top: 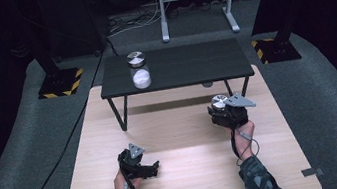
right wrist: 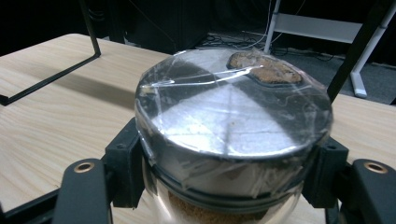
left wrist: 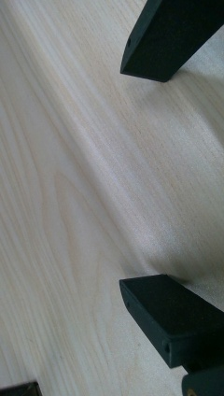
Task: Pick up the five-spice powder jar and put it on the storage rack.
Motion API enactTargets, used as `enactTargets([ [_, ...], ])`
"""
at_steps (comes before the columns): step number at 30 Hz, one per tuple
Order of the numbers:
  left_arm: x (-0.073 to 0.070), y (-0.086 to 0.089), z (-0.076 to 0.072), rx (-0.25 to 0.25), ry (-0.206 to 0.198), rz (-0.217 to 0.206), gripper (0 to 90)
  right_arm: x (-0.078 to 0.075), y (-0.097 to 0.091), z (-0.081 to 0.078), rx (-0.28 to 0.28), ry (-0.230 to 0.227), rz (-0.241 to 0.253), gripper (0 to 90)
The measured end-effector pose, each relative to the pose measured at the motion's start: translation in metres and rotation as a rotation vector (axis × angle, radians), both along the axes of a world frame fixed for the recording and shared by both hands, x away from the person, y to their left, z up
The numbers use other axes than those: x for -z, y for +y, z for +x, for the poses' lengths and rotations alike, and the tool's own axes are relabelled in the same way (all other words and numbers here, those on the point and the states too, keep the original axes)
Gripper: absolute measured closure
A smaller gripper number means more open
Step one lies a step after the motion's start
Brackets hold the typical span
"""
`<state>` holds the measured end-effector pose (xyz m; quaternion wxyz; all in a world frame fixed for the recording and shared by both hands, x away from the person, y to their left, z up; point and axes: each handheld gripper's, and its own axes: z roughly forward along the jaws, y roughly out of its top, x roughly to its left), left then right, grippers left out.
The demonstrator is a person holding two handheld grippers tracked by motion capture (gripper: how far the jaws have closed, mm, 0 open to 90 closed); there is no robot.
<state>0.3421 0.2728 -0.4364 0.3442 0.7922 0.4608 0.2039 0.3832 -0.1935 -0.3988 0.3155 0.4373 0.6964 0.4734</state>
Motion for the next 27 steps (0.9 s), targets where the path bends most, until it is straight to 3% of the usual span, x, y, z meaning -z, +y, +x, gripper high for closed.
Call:
enactTargets([
  [27, 0.0, 0.0, 0.0, 0.0, -0.001, 0.0, 0.5, -0.029, -0.007, 0.001, -0.028, -0.012, -0.025, 29.6],
])
